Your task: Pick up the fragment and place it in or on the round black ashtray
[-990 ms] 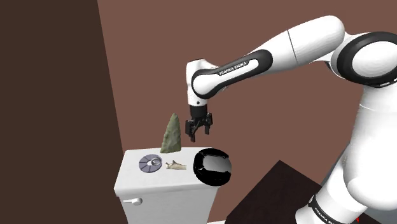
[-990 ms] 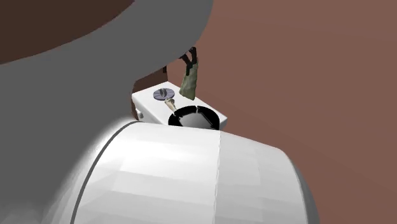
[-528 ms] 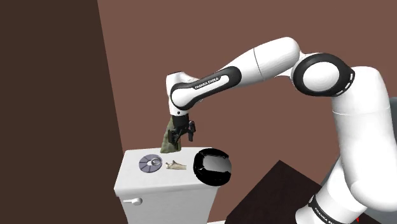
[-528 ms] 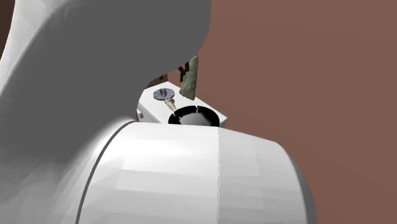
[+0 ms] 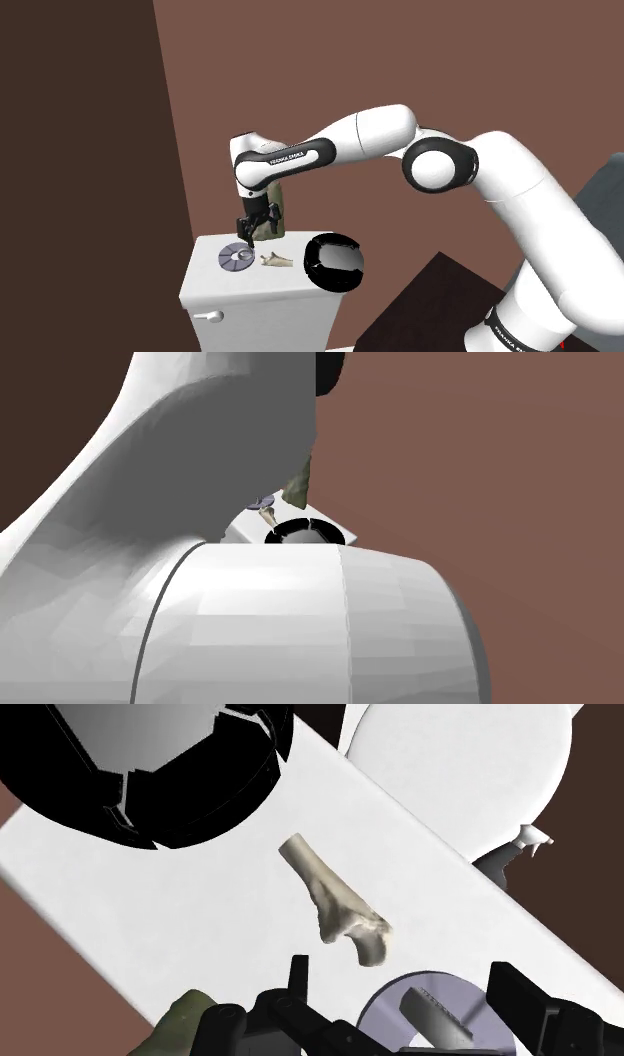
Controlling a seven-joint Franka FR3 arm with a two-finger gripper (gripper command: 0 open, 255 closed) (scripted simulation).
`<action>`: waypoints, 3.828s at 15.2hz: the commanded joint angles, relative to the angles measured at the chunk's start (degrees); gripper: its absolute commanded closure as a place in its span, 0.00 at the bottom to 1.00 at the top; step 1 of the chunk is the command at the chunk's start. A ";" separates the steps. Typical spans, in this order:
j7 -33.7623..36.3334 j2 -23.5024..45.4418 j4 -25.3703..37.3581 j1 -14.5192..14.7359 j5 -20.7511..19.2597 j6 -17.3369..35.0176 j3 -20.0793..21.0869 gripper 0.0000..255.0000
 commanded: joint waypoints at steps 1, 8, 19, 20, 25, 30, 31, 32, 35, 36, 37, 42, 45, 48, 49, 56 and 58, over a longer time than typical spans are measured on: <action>-0.08 8.29 12.04 1.84 -0.55 -4.11 -0.30 0.00; -0.09 12.35 13.72 2.60 -0.78 -1.89 -0.49 0.00; -0.05 12.31 12.44 2.54 -0.81 -0.65 -0.50 1.00; -0.05 12.31 12.44 2.54 -0.81 -0.65 -0.50 1.00; -0.07 12.49 12.77 2.56 -0.81 -0.81 -0.51 1.00; -12.15 4.34 -1.37 1.11 -4.07 8.04 0.92 0.00; -24.09 -1.95 -12.62 -1.30 -7.56 16.02 3.08 0.00; -11.07 4.01 -2.15 0.27 -4.62 8.12 1.55 0.00; -9.85 -10.35 -29.45 -2.83 -4.49 34.29 0.56 0.00; -8.86 -14.89 -39.50 -4.02 -5.25 46.43 0.14 0.00; -7.57 -18.11 -48.08 -4.50 -6.32 58.51 -0.96 0.00; -6.51 -15.76 -49.24 -3.55 -7.35 64.98 -2.62 0.00; -6.30 -13.24 -47.54 -2.97 -7.59 65.82 -3.20 0.00; -6.27 -12.76 -47.20 -2.86 -7.62 65.98 -3.30 0.00; -6.27 -12.76 -47.20 -2.86 -7.62 65.98 -3.30 0.00; -6.27 -12.77 -47.21 -2.87 -7.62 65.98 -3.30 1.00; -6.27 -12.77 -47.22 -2.87 -7.62 65.98 -3.30 1.00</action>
